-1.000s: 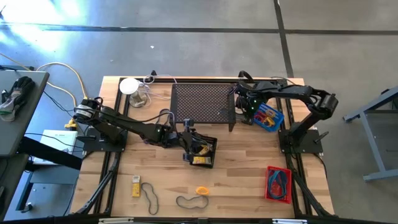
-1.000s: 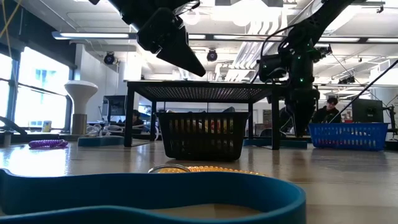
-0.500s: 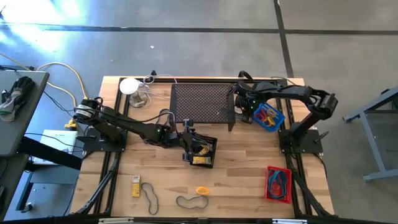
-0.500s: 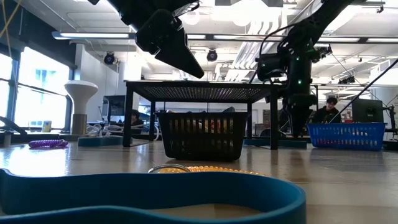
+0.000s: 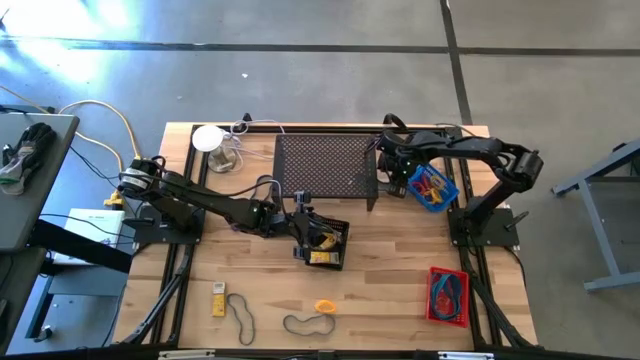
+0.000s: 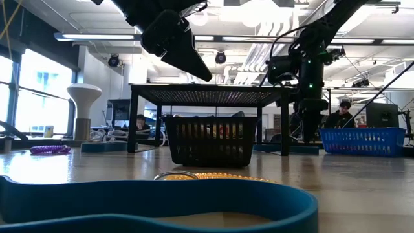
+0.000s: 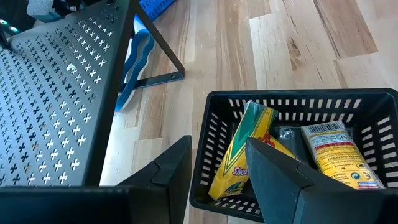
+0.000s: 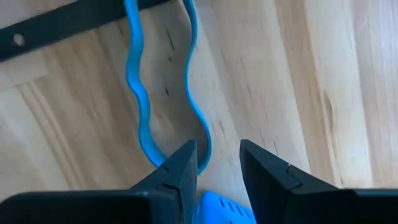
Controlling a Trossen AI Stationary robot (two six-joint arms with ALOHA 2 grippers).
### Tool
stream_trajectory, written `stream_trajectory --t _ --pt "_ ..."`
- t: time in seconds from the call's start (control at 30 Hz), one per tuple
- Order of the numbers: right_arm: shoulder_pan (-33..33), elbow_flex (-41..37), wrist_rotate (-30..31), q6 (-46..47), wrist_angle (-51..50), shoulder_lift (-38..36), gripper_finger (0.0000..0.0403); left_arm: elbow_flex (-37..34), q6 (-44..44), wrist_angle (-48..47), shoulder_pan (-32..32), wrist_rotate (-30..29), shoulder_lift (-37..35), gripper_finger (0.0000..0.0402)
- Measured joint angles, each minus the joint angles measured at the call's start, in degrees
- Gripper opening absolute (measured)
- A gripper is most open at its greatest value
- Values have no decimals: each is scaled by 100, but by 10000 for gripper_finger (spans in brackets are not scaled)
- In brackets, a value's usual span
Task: Pick & Place Office Desk Supplies
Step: Put the blue rubber band into the orange bin
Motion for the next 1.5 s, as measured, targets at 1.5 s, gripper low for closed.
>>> stream_trajectory --t 1.5 --pt "1073 0 -126 -822 -307 19 110 0 101 -396 44 -51 0 144"
